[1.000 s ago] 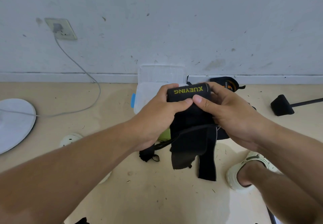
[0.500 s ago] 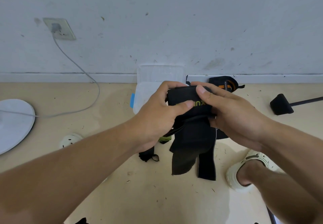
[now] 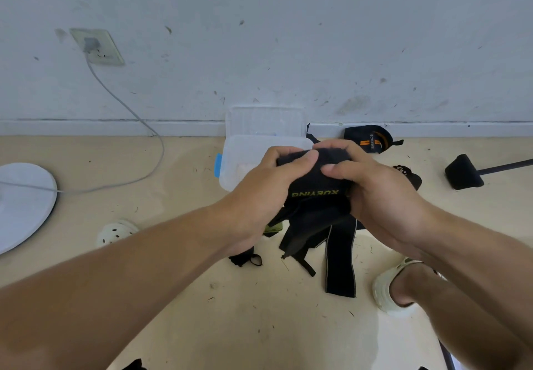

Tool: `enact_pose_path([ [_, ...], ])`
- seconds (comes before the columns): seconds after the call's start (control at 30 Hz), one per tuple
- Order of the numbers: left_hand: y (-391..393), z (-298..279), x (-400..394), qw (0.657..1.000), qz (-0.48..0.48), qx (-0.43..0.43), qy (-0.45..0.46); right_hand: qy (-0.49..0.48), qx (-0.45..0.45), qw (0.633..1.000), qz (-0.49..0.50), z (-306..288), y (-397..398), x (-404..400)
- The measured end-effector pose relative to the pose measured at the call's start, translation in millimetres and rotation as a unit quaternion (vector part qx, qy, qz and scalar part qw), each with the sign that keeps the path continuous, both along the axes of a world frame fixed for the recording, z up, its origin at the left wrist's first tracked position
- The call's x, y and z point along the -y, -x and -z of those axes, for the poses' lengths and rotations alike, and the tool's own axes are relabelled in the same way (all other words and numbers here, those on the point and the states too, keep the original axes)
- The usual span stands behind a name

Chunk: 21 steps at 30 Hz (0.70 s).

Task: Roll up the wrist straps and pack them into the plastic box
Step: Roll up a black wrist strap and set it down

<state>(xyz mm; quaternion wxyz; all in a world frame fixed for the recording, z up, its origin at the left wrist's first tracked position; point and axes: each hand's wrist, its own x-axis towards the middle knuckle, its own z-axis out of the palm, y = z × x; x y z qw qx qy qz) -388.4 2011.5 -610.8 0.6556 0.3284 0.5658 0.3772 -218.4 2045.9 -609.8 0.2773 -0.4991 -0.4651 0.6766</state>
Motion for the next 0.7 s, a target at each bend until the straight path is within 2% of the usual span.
enact_pose_path([
  [0.23,-0.4,-4.1,1.6,0.999,-0.003,0.017,0.032,-0.051,0.014,0.999,-0.003,8.3,3.5,1.0],
  [0.43,2.5,-3.8,-1.1,0.999,-0.041,0.015,-0.008,-0.074,0.016,0.997,0.000,8.2,4.0,-0.1],
  [0.7,5.7,5.4,2.5,0.995,-0.020,-0.018,-0.098,0.000,0.014,0.999,0.033,11.2,9.4,-5.1],
])
